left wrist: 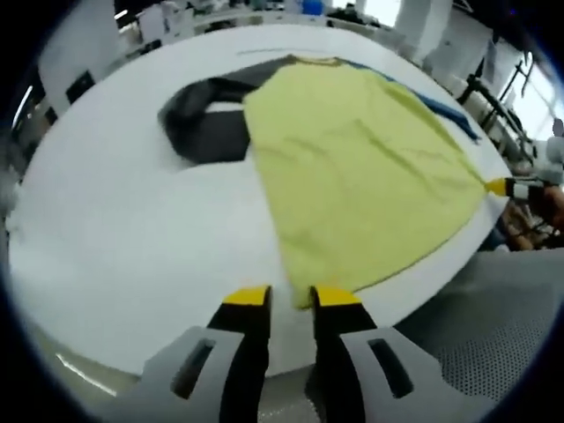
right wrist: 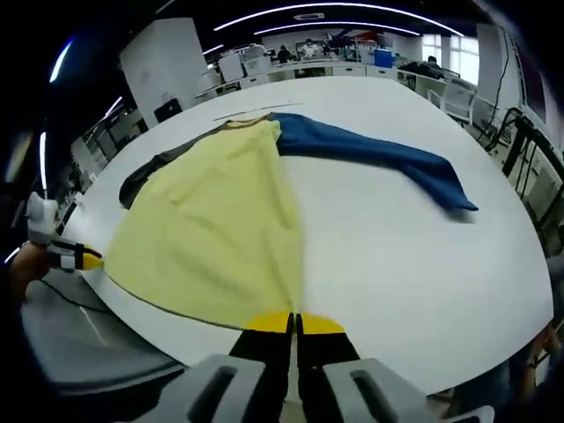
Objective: Fold the garment on the visible template until the final outline fits inside the template.
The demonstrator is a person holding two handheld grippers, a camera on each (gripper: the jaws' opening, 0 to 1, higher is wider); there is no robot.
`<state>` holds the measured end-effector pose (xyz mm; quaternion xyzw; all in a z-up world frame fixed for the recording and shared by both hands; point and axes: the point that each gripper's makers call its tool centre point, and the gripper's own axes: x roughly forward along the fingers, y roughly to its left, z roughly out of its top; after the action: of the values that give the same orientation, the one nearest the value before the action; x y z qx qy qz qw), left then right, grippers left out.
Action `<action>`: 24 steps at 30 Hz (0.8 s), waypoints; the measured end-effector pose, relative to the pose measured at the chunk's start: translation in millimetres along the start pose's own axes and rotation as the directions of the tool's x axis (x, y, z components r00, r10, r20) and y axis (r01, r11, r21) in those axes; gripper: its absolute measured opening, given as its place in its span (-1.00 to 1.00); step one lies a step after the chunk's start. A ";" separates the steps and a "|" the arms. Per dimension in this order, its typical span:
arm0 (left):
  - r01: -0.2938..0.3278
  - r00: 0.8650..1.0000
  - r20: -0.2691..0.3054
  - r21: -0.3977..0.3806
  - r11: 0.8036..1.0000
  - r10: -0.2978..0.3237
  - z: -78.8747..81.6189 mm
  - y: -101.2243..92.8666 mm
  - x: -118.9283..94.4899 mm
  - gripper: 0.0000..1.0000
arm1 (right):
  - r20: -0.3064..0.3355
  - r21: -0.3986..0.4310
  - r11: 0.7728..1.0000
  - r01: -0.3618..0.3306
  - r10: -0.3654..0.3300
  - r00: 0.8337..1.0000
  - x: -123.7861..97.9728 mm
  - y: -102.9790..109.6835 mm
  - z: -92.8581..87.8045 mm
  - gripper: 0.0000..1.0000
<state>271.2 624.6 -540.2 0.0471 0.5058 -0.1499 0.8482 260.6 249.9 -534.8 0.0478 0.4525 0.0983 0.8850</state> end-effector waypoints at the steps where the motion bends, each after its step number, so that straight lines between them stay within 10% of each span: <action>1: -0.002 1.000 0.002 -0.011 1.000 0.002 -0.1 -0.4 0.8 -0.74 | 0.000 0.001 1.000 -0.001 0.001 1.000 -0.1 0.1 -0.1 -1.00; 24: -0.024 1.000 -0.003 0.065 0.998 0.024 -3.9 -5.5 -4.2 -0.99 | -0.005 0.007 1.000 -0.012 0.012 1.000 -0.1 0.6 -3.9 -1.00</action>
<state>264.3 621.1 -538.1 0.0809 0.5017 -0.1558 0.8471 257.3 250.5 -537.0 0.0534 0.4550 0.1023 0.8830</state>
